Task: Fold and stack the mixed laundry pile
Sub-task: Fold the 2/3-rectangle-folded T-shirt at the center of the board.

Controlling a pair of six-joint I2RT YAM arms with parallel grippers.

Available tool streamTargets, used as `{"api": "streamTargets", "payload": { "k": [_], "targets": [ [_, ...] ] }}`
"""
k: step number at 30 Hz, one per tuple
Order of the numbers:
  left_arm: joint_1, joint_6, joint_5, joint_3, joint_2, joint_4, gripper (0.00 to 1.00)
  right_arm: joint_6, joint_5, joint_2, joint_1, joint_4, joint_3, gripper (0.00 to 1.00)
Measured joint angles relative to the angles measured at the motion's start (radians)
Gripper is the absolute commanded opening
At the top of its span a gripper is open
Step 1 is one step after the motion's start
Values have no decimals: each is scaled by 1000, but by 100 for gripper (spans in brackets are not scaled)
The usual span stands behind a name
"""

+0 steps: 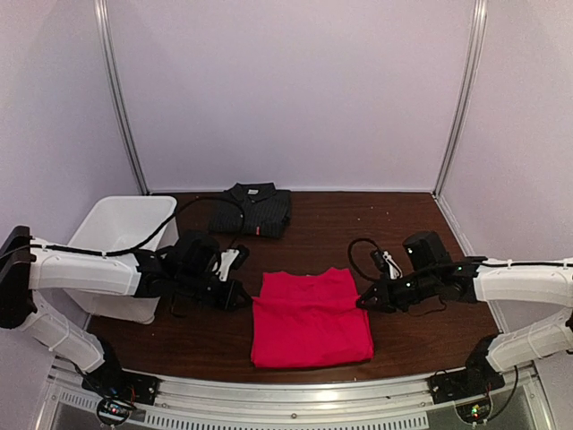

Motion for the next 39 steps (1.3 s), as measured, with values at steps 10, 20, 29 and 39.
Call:
{"api": "streamTargets", "payload": {
  "k": [10,20,29,39],
  "targets": [
    [11,42,-3,107,-4,-84,0,-67,8,36,-21,-129,156,0],
    [79,90,25,207,9,-129,0,-116,-27,61,-107,-195,261,0],
    [151,128,49,275,187,-74,0,-196,-82,265,-211,-155,346,0],
    [207,133,47,278,384,44,0,-244,-106,533,-254,13,384,15]
  ]
}}
